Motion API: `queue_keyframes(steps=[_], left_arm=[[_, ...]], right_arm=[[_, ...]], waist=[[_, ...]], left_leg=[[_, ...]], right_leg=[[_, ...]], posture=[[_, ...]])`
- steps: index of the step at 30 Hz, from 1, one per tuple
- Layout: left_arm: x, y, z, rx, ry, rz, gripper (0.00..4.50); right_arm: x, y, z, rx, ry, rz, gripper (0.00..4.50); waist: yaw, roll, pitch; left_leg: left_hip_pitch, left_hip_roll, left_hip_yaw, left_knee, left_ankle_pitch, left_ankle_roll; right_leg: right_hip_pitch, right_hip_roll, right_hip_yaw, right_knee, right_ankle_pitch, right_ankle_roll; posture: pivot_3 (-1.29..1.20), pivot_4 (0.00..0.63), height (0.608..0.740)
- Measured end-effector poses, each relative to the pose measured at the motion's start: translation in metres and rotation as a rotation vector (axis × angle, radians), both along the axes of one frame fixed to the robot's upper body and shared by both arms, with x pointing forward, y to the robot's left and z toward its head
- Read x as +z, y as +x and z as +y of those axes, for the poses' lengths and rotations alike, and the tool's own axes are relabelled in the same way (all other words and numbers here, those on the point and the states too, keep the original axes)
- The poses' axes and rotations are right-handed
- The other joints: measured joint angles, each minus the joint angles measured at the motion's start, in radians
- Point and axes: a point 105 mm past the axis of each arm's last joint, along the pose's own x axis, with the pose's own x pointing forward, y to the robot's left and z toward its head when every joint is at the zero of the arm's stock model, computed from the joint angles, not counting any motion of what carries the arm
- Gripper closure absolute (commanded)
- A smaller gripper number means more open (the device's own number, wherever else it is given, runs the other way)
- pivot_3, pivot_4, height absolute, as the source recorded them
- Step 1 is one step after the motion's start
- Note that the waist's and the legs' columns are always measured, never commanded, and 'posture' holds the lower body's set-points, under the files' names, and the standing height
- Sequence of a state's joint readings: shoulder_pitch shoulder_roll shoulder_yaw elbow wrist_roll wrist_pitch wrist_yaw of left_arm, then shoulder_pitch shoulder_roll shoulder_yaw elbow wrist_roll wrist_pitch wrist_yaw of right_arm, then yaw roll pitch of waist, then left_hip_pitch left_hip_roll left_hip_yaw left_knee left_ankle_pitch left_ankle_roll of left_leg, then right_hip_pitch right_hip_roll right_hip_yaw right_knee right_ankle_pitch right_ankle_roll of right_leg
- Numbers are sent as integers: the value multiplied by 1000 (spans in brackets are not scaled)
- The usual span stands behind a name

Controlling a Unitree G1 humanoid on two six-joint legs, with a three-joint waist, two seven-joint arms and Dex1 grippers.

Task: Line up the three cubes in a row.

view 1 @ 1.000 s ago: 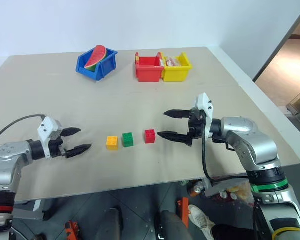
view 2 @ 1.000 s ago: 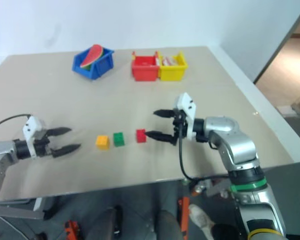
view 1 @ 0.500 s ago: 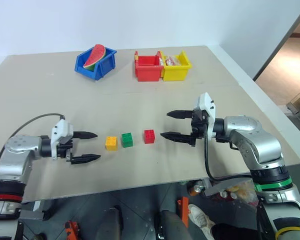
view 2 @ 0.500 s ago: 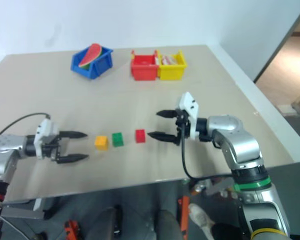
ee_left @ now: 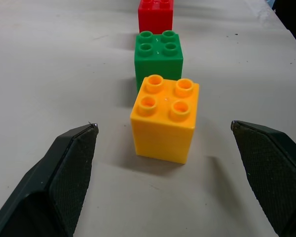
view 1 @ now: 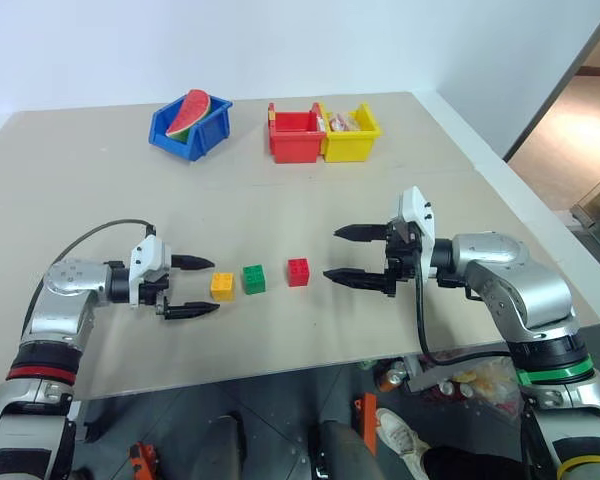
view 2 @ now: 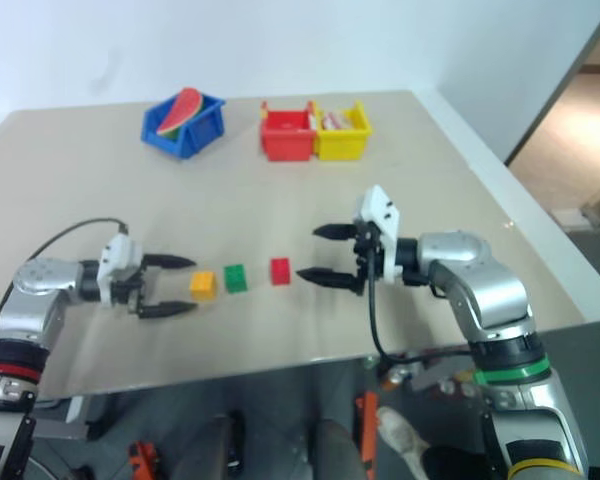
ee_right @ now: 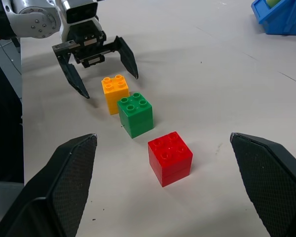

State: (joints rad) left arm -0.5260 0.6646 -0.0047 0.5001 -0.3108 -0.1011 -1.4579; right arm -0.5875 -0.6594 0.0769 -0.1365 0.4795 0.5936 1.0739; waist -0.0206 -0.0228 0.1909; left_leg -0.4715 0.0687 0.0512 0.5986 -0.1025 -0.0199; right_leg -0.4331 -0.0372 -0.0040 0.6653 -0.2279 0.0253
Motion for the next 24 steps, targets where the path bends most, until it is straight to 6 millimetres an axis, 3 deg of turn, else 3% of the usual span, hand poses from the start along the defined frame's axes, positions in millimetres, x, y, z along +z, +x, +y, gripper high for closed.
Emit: queue_keyframes(steps=[7, 17, 24], left_arm=[[-2, 9, -11, -13, -14, -4, 32], [-10, 13, -19, -17, -38, 18, 3189], [-9, 12, -17, -19, -30, 18, 3181]], right_arm=[[-4, -2, -3, -13, -13, 5, 0], [-3, -4, -6, -28, -23, 4, 0], [-4, -4, -7, -35, -25, 5, 0]], waist=[[0, 0, 0], [0, 0, 0], [0, 0, 0]], left_leg=[[-1, 0, 0, 2, 0, 0], [-1, 0, 0, 2, 0, 0], [-1, 0, 0, 2, 0, 0]], right_leg=[[0, 0, 0, 0, 1, 1], [0, 0, 1, 0, 1, 1], [0, 1, 1, 0, 2, 1]], posture=[[0, 150, 740], [0, 150, 740], [0, 150, 740]])
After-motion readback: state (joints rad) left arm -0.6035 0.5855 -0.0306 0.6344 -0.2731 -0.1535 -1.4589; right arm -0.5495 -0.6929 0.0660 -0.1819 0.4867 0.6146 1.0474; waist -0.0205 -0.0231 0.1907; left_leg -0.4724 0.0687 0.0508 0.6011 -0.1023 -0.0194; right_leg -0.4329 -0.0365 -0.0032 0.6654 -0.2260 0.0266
